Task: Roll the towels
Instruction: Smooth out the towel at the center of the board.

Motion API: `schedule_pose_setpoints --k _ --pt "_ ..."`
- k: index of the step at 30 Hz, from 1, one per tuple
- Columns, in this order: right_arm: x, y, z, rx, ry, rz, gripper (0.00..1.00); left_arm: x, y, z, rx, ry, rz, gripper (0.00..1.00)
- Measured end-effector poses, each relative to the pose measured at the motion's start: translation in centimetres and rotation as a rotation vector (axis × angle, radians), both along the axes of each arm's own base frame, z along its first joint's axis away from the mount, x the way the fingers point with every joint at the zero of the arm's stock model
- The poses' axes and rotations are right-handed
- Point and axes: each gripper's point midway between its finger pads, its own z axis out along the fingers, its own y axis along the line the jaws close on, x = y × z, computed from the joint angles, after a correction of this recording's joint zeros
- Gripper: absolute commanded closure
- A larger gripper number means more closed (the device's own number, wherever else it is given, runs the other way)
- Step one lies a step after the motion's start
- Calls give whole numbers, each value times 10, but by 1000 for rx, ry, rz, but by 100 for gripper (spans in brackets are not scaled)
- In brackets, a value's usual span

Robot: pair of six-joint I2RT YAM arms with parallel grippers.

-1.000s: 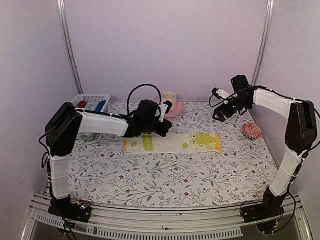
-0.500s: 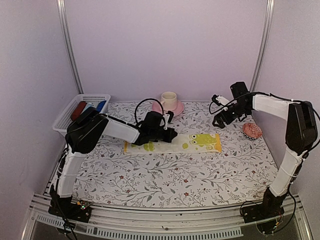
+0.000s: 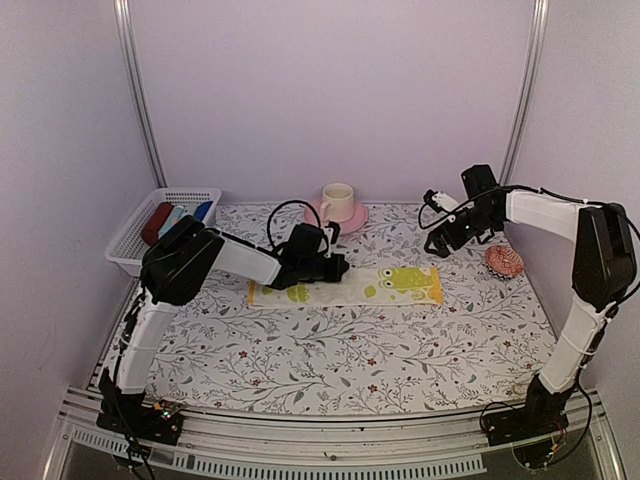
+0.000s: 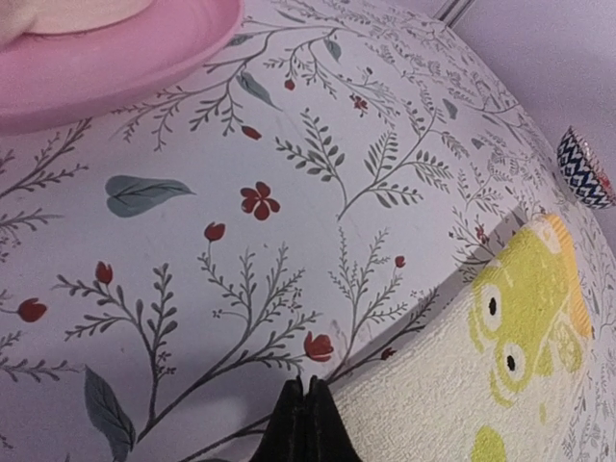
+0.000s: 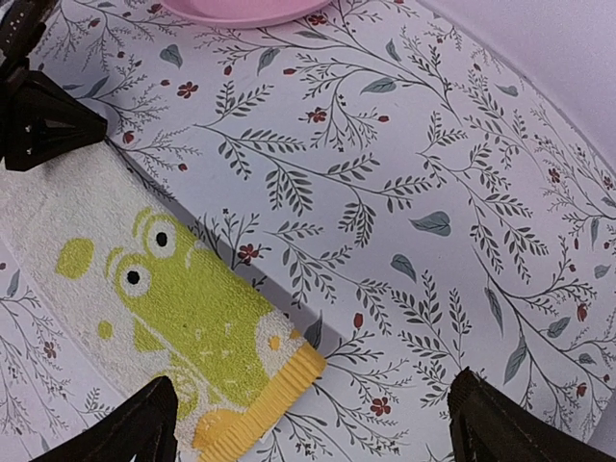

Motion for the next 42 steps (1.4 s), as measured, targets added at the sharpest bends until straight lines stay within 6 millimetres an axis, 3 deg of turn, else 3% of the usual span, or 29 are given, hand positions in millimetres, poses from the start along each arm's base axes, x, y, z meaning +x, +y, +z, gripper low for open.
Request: schedule_pose_setpoints --k 6,9,12,14,15,18,21,24,29,32,38,42 --pt "-4 2 -2 71 37 -17 1 0 -3 8 -22 -17 -14 67" --pt "-2 -8 -1 126 63 -50 1 -1 -3 26 -29 -41 -20 57" --pt "1 -26 -7 171 93 -102 6 -5 3 67 -53 -94 -21 51" --pt "-3 -35 -21 192 141 -127 12 -11 10 104 -76 -141 -16 49" --pt "-7 -39 -31 198 177 -139 14 -15 14 121 -86 -163 -13 43" --pt "-25 -37 -63 224 295 -137 18 -34 36 185 -125 -258 15 41" --pt "-46 -30 -89 240 406 -125 22 -53 53 214 -140 -313 40 41" --pt "-55 -24 -97 257 455 -115 23 -77 75 217 -123 -328 71 41" --pt "-57 -15 -100 280 473 -93 25 -110 115 183 -19 -291 134 41" --pt "-57 -6 -101 281 470 -69 27 -121 137 175 28 -286 170 41" --pt "-55 18 -104 241 437 -21 36 -135 173 201 51 -345 255 40" --pt "-53 22 -107 210 417 -29 56 -142 194 222 55 -392 308 40"
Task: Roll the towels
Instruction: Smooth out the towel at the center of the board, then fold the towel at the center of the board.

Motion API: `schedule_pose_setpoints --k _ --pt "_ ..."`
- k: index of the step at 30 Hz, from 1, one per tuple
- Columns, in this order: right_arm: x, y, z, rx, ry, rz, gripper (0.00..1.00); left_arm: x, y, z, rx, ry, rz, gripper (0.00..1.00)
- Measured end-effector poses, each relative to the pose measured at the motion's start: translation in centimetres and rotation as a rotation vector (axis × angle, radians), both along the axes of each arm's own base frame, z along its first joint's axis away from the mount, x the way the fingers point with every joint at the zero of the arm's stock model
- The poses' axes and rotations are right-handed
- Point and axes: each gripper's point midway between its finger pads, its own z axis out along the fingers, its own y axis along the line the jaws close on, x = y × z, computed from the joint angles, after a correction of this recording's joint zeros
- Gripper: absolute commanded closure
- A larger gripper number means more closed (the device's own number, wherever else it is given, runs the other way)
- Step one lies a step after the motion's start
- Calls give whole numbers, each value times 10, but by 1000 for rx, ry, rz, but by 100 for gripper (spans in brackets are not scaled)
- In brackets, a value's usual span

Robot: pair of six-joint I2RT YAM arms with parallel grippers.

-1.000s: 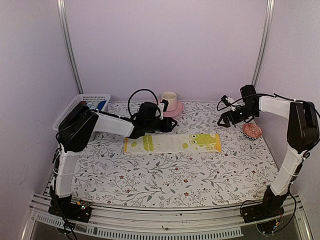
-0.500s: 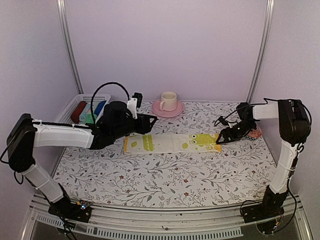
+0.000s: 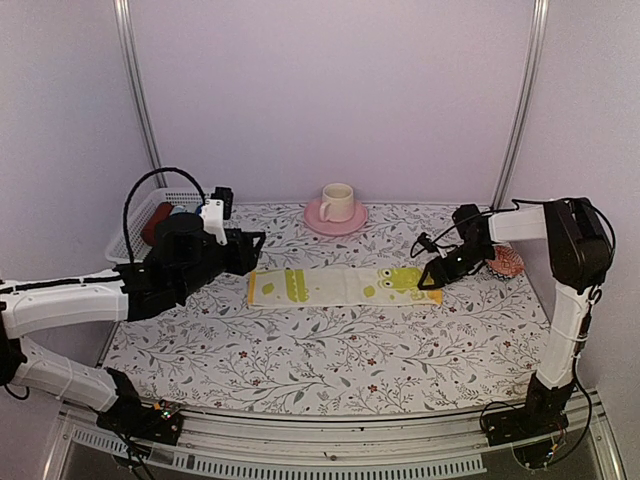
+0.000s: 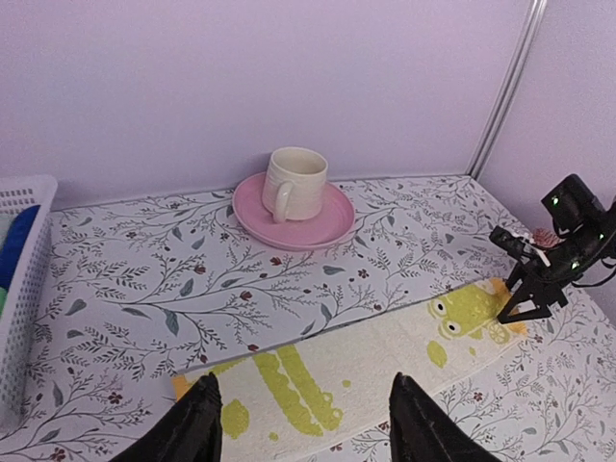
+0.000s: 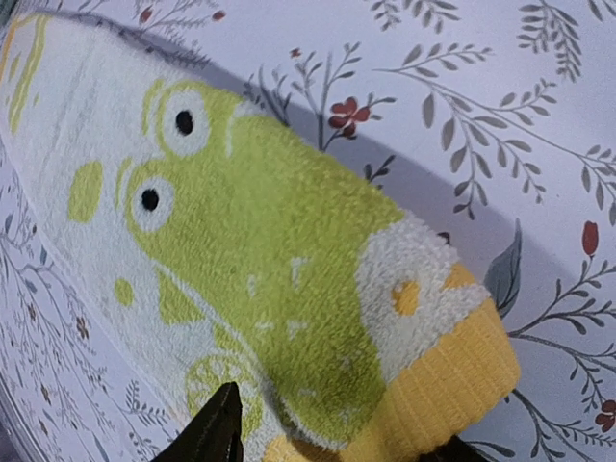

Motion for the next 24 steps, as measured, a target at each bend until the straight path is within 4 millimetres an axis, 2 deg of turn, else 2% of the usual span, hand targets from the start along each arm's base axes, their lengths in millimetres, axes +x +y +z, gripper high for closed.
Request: schedule_pose_setpoints --k 5,6,13,17,19,24 --pt "4 -6 -5 -40 -12 -34 94 -6 21 17 8 -36 58 41" --pt "5 -7 -6 -51 -11 -42 96 -8 25 19 12 -41 69 40" --pt "4 -7 -8 -66 -2 -61 98 -15 44 12 53 -32 120 40" --pt "4 -17 -7 -63 14 -79 98 -17 48 5 79 -14 128 40" --pt "4 -29 -6 -66 29 -103 98 -18 50 2 88 -7 130 40" --pt "7 -80 9 -105 40 -194 98 -25 57 -6 95 5 133 40"
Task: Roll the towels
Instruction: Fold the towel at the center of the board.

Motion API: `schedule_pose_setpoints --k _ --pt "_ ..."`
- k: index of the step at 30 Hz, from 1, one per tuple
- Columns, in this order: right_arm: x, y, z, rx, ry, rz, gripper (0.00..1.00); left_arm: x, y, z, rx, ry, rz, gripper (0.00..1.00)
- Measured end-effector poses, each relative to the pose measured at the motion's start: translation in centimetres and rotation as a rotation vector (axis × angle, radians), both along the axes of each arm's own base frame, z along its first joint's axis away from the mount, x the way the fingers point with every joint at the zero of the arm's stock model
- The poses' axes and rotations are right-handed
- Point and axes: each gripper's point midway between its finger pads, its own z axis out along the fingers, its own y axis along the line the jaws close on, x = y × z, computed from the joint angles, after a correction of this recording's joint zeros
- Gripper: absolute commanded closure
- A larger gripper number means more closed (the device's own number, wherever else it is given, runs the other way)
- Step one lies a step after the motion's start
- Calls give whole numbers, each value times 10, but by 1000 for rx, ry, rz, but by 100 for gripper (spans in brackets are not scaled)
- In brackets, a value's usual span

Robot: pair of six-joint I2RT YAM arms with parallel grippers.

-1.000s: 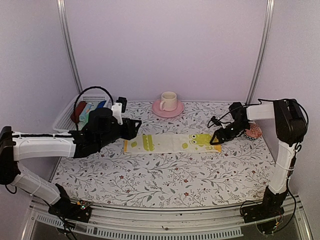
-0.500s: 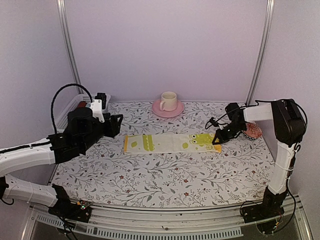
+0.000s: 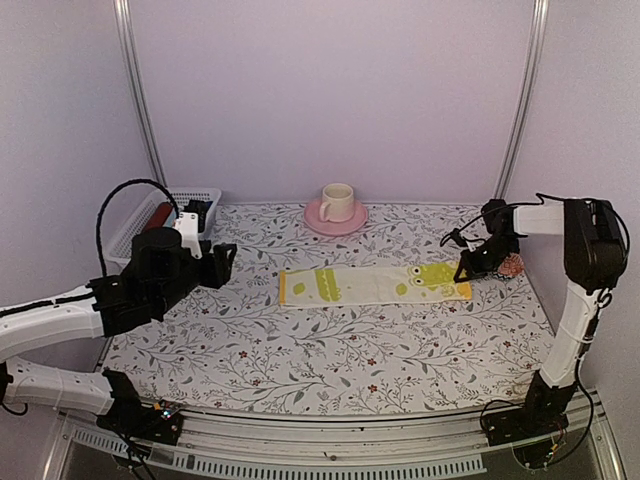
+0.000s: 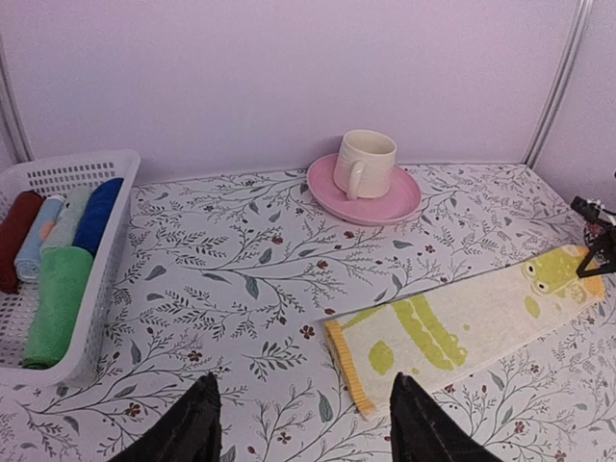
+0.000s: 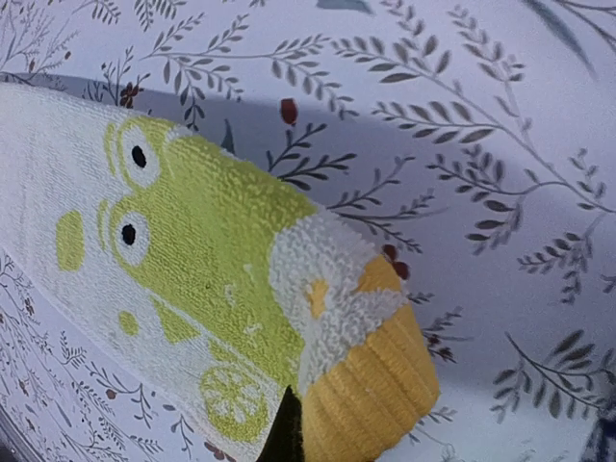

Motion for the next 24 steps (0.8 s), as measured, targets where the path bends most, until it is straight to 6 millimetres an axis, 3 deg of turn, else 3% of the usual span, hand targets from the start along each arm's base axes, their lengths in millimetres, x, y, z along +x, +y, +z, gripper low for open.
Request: schedule_pose_setpoints --k 5,9,12,16,20,24 --pt "22 -38 50 -32 -96 -52 98 -3 2 -7 -5 13 1 40" --pt "42 -42 94 -4 -179 -32 98 -4 3 -8 -12 17 -2 40" --pt "40 -14 116 66 -190 59 98 -4 2 -8 -17 21 -5 39" --pt "27 44 129 140 -170 208 98 -4 0 -11 -21 29 -10 39" --pt "15 107 127 203 -125 352 98 -3 -2 -15 -13 40 -11 39" --pt "3 146 117 233 -65 439 98 -3 -2 -19 -7 48 -10 39"
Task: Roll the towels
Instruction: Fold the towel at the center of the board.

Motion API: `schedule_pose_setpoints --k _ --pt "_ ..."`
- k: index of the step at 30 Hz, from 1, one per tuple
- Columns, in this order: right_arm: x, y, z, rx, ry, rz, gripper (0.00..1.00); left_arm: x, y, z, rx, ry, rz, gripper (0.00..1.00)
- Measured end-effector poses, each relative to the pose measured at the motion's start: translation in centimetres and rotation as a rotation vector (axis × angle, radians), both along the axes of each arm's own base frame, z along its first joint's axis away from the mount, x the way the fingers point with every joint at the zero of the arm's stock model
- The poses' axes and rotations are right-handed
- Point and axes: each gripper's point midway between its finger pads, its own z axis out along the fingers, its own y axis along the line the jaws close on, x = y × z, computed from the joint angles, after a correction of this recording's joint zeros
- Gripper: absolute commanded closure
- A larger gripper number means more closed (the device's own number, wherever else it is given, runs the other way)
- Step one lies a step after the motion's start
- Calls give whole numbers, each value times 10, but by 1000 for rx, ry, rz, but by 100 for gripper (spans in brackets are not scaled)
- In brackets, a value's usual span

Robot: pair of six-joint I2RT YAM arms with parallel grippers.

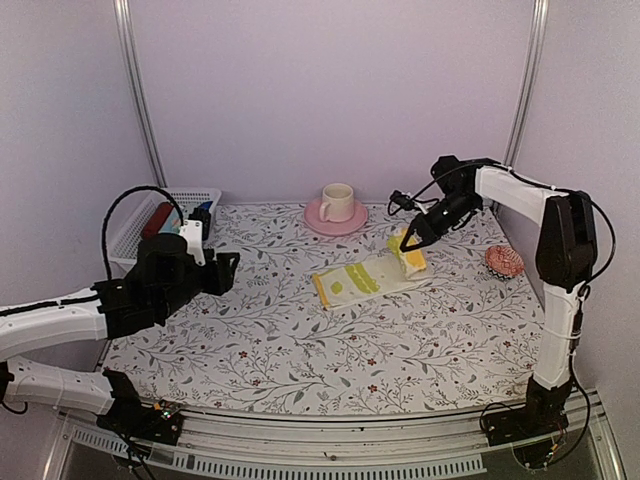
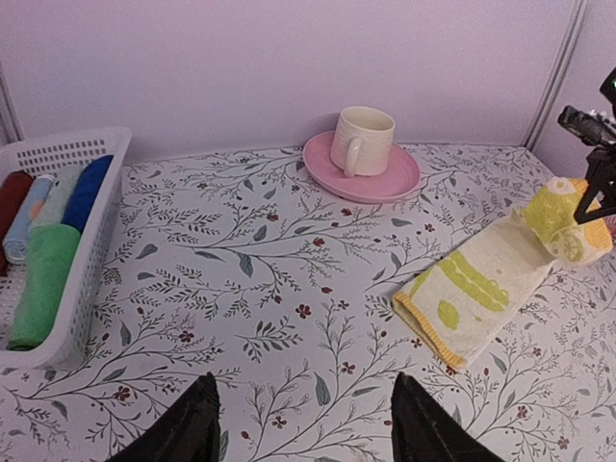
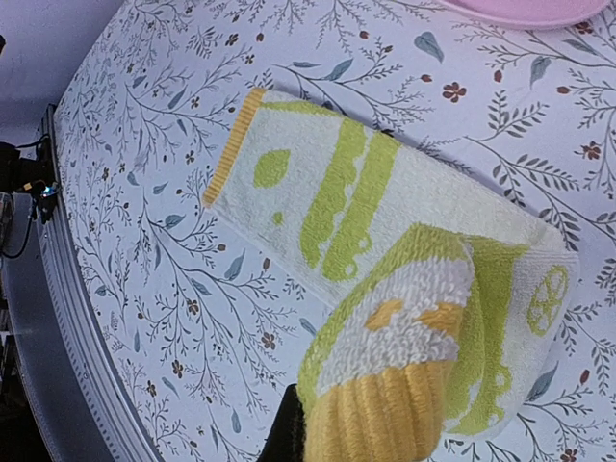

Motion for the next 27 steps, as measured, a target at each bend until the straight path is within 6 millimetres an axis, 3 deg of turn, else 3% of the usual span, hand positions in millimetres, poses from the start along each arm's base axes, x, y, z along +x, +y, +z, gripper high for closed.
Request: schedule_pose_setpoints --k 13,27 --pt "-21 67 -2 44 49 163 98 -1 1 -14 19 24 2 39" --pt "-12 80 -40 27 93 175 98 0 -1 -23 10 42 4 39"
